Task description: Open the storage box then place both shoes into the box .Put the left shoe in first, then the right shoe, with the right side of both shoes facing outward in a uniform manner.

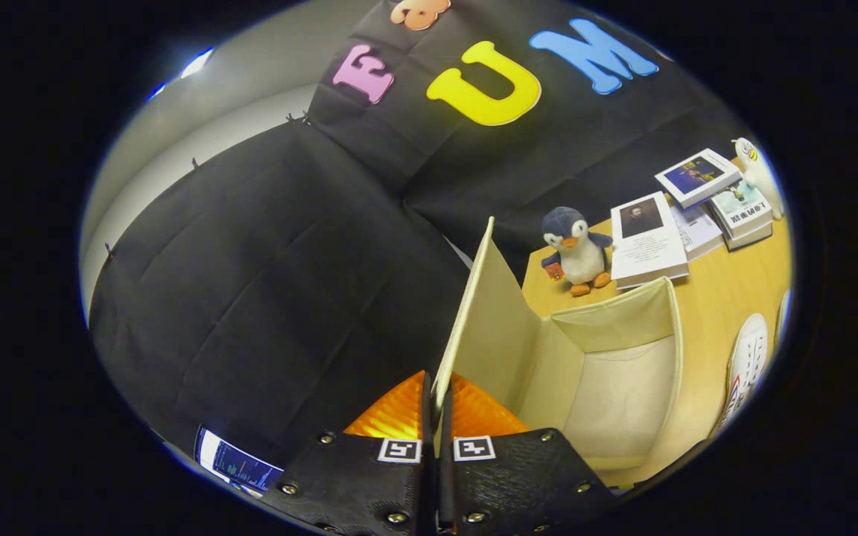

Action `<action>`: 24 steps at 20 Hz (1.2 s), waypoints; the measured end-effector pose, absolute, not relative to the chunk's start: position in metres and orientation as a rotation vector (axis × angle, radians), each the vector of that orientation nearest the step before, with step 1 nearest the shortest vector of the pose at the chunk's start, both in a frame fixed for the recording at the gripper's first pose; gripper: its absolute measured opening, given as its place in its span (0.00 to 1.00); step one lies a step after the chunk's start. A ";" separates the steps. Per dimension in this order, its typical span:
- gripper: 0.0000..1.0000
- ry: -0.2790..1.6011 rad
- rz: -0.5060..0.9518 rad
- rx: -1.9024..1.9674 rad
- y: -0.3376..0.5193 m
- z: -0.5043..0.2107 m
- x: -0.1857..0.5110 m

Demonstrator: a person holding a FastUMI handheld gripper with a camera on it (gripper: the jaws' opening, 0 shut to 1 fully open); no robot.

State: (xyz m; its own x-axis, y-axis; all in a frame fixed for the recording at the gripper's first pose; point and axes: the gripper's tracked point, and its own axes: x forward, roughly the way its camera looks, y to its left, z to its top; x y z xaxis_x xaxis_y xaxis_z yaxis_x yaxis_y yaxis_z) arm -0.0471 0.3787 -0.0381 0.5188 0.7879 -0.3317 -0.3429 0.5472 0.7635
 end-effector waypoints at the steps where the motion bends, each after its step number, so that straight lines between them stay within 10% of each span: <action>1: 0.02 0.736 0.758 0.674 0.391 -0.037 -0.048; 8: 0.19 0.711 0.854 0.533 0.446 -0.038 -0.052; 12: 0.69 0.664 0.823 0.450 0.447 -0.036 -0.044; 13: 0.96 0.651 0.805 0.431 0.441 -0.037 -0.043; 24: 0.97 0.566 0.580 0.287 0.309 -0.055 -0.004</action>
